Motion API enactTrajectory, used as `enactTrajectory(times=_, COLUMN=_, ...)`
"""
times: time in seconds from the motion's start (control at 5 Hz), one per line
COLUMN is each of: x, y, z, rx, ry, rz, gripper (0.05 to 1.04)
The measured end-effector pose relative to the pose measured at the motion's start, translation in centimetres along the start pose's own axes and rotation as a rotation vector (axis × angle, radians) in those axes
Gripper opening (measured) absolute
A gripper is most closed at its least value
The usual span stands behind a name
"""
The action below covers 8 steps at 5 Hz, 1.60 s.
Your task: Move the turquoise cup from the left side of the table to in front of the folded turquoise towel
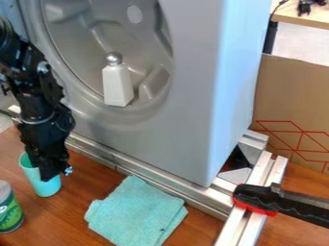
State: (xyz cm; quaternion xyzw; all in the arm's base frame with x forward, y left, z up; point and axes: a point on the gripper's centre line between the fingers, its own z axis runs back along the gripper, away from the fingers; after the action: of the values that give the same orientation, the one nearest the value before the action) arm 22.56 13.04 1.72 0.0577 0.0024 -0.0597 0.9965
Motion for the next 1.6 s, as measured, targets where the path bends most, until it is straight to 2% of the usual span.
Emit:
enactTrajectory(times=0.2, x=-0.1, y=-1.1, z=4.5, rx=0.057, ry=-0.092, rz=0.022, gripper=0.095)
enactTrajectory(times=0.4, x=-1.5, y=-5.8, z=9.8, rx=0.077, ry=-0.196, rz=-0.056, gripper=0.092)
enactTrajectory(times=0.6, x=-4.2, y=-11.3, z=9.1, rx=0.034, ry=-0.109, rz=-0.157, gripper=0.092)
enactTrajectory(times=0.8, x=-4.9, y=-16.2, z=6.8, rx=-0.039, ry=-0.044, rz=-0.300, gripper=0.092)
enactTrajectory(times=1.0, x=-4.3, y=-19.6, z=5.2, rx=-0.136, ry=-0.048, rz=-0.426, gripper=0.092)
enactTrajectory(times=1.2, x=-4.3, y=-21.9, z=4.0, rx=-0.146, ry=-0.018, rz=-0.525, gripper=0.092)
enactTrajectory(times=1.4, x=-4.2, y=-23.2, z=3.1, rx=-0.142, ry=-0.029, rz=-0.565, gripper=0.092)
enactTrajectory(times=1.6, x=-3.5, y=-22.6, z=2.6, rx=-0.078, ry=-0.090, rz=-0.532, gripper=0.092)
